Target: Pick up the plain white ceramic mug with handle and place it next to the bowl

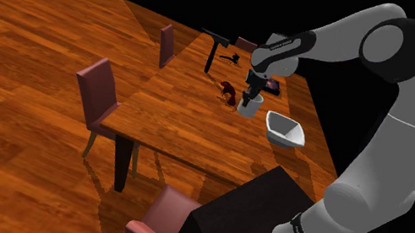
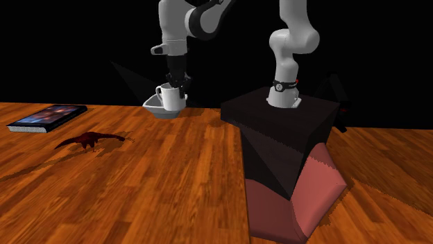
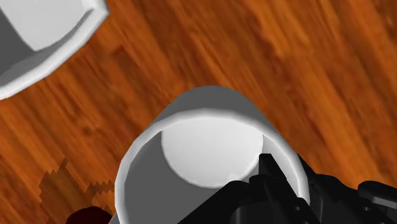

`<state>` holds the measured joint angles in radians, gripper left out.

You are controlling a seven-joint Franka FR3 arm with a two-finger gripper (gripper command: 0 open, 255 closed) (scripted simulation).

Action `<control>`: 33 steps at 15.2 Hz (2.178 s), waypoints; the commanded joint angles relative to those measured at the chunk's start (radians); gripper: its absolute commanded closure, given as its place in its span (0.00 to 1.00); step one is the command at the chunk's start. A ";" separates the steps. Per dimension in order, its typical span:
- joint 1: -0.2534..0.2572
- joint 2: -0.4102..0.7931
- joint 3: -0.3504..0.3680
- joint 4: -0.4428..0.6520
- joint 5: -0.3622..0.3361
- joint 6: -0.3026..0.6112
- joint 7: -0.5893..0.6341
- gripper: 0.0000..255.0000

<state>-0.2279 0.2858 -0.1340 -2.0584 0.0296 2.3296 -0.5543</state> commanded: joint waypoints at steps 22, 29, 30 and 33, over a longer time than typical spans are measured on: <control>-0.108 0.130 -0.027 -0.067 0.052 0.196 -0.175 1.00; -0.118 0.211 -0.013 -0.058 0.071 0.267 -0.187 1.00; -0.120 0.223 -0.011 -0.056 0.074 0.277 -0.188 1.00; -0.125 0.259 -0.004 -0.048 0.081 0.305 -0.193 1.00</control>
<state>-0.3505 0.5305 -0.1401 -2.1124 0.1080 2.6256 -0.7447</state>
